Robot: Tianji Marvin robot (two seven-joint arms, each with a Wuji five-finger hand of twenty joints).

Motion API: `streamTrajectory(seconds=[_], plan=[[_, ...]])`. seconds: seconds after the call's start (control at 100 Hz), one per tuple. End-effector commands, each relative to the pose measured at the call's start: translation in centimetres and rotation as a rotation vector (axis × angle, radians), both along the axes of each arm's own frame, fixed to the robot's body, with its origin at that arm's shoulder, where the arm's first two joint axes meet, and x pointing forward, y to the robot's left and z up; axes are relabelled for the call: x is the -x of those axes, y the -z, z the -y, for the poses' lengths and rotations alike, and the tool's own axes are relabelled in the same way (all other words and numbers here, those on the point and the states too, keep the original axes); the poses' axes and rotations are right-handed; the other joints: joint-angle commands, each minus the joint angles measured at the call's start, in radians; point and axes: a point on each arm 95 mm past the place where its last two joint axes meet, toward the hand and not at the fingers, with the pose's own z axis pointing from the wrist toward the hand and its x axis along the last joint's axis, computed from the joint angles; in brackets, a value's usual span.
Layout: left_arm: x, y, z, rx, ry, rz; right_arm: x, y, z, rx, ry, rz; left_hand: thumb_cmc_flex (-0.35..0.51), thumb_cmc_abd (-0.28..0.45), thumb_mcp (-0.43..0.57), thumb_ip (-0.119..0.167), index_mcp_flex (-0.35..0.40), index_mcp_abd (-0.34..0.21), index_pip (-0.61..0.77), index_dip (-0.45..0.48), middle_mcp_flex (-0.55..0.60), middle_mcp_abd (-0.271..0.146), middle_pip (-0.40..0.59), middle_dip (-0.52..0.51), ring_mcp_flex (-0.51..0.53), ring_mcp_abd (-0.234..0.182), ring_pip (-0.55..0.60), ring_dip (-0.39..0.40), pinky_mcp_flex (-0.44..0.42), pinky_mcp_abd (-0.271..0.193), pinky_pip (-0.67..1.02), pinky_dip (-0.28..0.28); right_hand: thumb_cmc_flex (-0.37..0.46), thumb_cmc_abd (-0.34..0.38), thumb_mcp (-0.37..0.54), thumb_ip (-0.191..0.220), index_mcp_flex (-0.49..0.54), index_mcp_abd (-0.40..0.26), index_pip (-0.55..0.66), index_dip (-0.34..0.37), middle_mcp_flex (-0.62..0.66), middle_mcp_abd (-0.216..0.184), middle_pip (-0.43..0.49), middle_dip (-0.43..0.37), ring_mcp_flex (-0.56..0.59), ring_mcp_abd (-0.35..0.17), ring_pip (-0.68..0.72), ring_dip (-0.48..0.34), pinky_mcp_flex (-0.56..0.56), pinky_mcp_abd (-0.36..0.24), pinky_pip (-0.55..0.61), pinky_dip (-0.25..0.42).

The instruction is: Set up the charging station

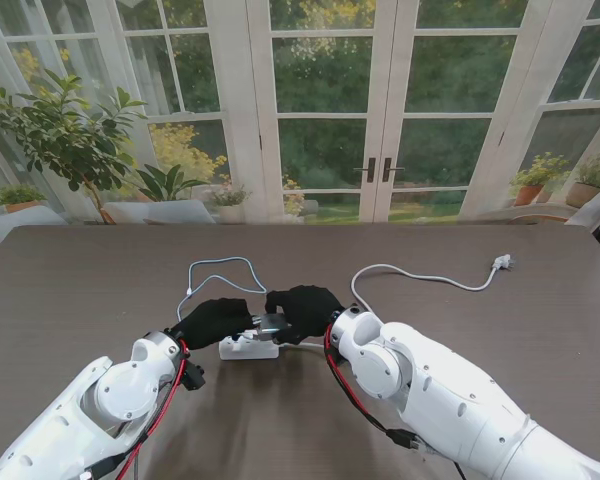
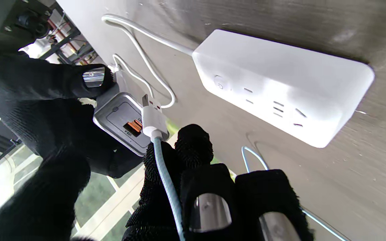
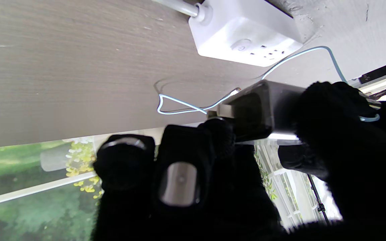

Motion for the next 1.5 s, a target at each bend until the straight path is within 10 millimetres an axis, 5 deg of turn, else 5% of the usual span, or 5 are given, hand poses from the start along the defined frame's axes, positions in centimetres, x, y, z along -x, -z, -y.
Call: streamTrajectory(seconds=[0.0, 0.35, 0.57, 0.92, 1.49], plan=[[0.1, 0.1, 0.1, -0.003, 0.026, -0.023, 0.1, 0.1, -0.3, 0.004, -0.007, -0.011, 0.059, -0.072, -0.073, 0.047, 0.037, -0.002, 0.046, 0.000, 0.056, 0.018, 0.049, 0.018, 0.013, -0.115, 0.076, 0.000, 0.059, -0.163, 0.285, 0.002, 0.091, 0.106, 0.077, 0.059, 0.088, -0.074, 0.491, 0.069, 0.021, -0.013, 0.004, 0.015, 0.040, 0.001, 0.031, -0.559, 0.012, 0.017, 0.070, 0.019], [0.1, -0.2, -0.4, -0.046, 0.041, -0.043, -0.1, 0.1, -0.2, 0.006, -0.006, -0.008, 0.198, -0.390, 0.519, 0.130, -0.029, 0.029, 0.041, -0.291, 0.060, 0.092, 0.037, 0.078, 0.014, -0.131, 0.096, 0.000, 0.058, -0.152, 0.285, -0.003, 0.089, 0.108, 0.076, 0.059, 0.088, -0.076, 0.490, 0.070, 0.021, -0.014, 0.004, 0.013, 0.040, 0.004, 0.031, -0.559, 0.012, 0.017, 0.070, 0.020], [0.2, -0.2, -0.6, -0.053, 0.005, -0.079, -0.2, 0.1, 0.0, 0.013, -0.004, -0.009, 0.211, -0.380, 0.444, 0.120, 0.015, 0.088, -0.001, -0.315, 0.092, 0.172, 0.039, 0.033, 0.013, -0.069, 0.121, -0.003, 0.055, -0.084, 0.285, 0.027, 0.090, 0.107, 0.075, 0.060, 0.088, -0.076, 0.490, 0.070, 0.022, -0.013, 0.005, 0.013, 0.040, 0.000, 0.030, -0.559, 0.013, 0.017, 0.070, 0.020], [0.1, -0.6, -0.8, -0.075, 0.024, -0.105, -0.4, 0.2, 0.1, 0.012, 0.002, -0.015, 0.112, -0.188, 0.269, 0.154, 0.619, 0.094, -0.022, -0.207, 0.282, 0.222, 0.126, 0.043, 0.011, 0.038, 0.155, -0.019, 0.047, 0.046, 0.285, 0.074, 0.089, 0.108, 0.075, 0.060, 0.089, -0.077, 0.489, 0.069, 0.021, -0.014, 0.005, 0.013, 0.040, 0.000, 0.031, -0.559, 0.011, 0.016, 0.069, 0.021], [0.6, -1.2, -1.7, -0.177, 0.180, -0.193, -0.5, 0.4, 0.2, 0.006, 0.006, -0.020, 0.210, -0.531, 0.201, 0.000, 0.395, -0.024, -0.277, -0.286, 0.198, 0.057, -0.004, 0.044, 0.013, -0.051, 0.068, -0.025, 0.037, -0.060, 0.285, -0.138, 0.088, 0.108, 0.074, 0.060, 0.089, -0.078, 0.489, 0.069, 0.020, -0.011, 0.005, 0.013, 0.040, 0.003, 0.031, -0.560, 0.010, 0.015, 0.068, 0.021]])
